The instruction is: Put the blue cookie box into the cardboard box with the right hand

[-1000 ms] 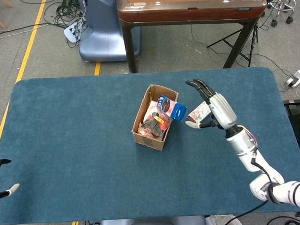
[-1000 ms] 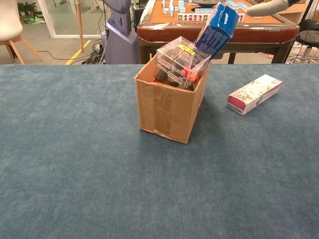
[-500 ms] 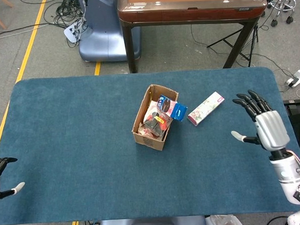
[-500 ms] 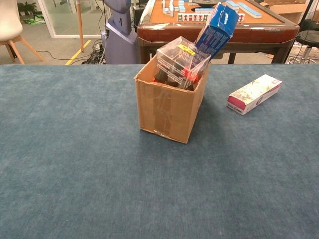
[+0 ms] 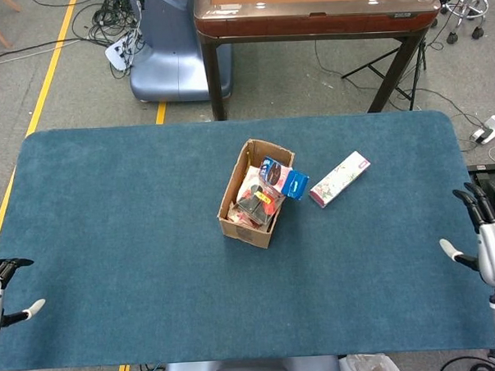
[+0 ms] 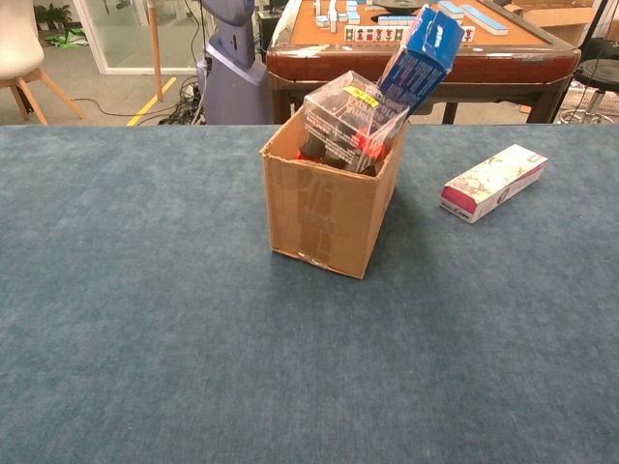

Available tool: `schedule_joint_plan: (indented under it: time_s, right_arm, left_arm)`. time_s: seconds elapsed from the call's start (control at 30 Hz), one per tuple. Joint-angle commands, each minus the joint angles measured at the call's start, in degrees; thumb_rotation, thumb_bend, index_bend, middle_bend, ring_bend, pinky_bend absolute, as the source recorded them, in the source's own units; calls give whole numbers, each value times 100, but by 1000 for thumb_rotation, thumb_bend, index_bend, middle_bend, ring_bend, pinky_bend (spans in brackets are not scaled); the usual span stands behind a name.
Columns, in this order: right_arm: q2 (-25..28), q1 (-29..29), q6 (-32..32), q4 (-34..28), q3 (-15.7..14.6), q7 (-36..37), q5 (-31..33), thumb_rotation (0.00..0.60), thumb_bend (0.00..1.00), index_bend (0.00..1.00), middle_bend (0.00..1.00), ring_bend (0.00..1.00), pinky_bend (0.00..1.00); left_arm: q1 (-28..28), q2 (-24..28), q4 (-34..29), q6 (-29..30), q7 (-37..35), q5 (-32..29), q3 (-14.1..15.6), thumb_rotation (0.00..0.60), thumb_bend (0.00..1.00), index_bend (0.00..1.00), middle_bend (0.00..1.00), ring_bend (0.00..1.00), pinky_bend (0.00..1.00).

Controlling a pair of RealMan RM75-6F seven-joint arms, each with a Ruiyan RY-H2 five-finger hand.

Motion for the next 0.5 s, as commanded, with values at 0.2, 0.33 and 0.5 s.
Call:
schedule_joint_plan:
  time_s: [0.2, 0.33, 0.5]
  right_arm:
    - [-168, -294, 132, 609, 13, 773, -104, 600, 0, 236, 161, 36, 157]
    - [-106, -341, 183, 833, 74, 1207, -250, 600, 0, 245, 164, 36, 157]
    - [-118, -324, 73, 929, 93, 1316, -372, 600, 0, 246, 165, 36, 157]
  left_arm:
    - [-26, -16, 31, -16, -33, -12, -20, 600, 24, 315, 327, 231, 383]
    - [-35, -25, 29, -37, -67, 16, 1, 600, 24, 315, 327, 230, 384]
    - [-44, -32, 62, -95, -75, -23, 18, 600, 24, 315, 327, 231, 385]
